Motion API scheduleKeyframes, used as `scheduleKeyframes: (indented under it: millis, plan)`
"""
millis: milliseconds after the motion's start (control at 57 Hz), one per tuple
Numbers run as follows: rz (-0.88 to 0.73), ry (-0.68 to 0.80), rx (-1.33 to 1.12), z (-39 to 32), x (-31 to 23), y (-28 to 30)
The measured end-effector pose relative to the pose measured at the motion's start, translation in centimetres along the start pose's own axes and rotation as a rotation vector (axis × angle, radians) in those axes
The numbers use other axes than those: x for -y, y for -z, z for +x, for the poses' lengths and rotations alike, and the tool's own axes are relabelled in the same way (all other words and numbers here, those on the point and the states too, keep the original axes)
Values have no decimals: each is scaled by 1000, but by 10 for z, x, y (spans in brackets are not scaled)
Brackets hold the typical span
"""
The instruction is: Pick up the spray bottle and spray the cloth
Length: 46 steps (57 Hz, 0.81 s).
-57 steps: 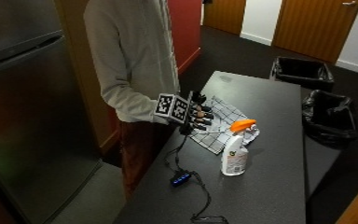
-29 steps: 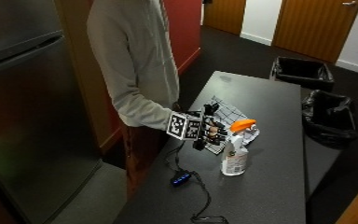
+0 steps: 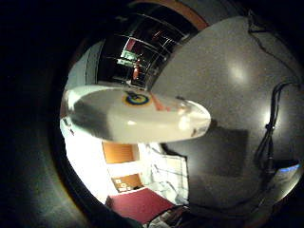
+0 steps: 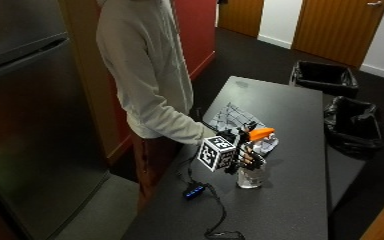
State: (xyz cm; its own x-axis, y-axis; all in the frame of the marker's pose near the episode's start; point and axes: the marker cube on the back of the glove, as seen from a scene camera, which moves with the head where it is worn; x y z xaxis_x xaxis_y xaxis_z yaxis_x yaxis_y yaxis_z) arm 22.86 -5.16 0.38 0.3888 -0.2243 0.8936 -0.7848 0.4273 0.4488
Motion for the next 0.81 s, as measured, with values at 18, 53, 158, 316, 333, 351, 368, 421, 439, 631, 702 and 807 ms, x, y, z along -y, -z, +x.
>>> scheduleKeyframes:
  millis: [18,53,158,316,333,351,368,421,439,631,702,807]
  plan:
    - [-2,-7,4,1,2,-2]
    - [-5,-16,11,1,5,-5]
    - [-23,-27,22,1,10,-16]
    - [-11,-24,16,-2,19,-21]
    - [-9,-23,14,-2,20,-21]
    - [-8,-23,13,-2,21,-21]
    - [-9,-22,10,-1,21,-22]
    - [-15,-19,1,0,23,-24]
    - [-18,-17,-1,-1,24,-24]
    - [-65,-19,-5,-6,35,-32]
    - [-82,-13,-17,-9,40,-38]
    - [-142,-8,-53,-13,46,-50]
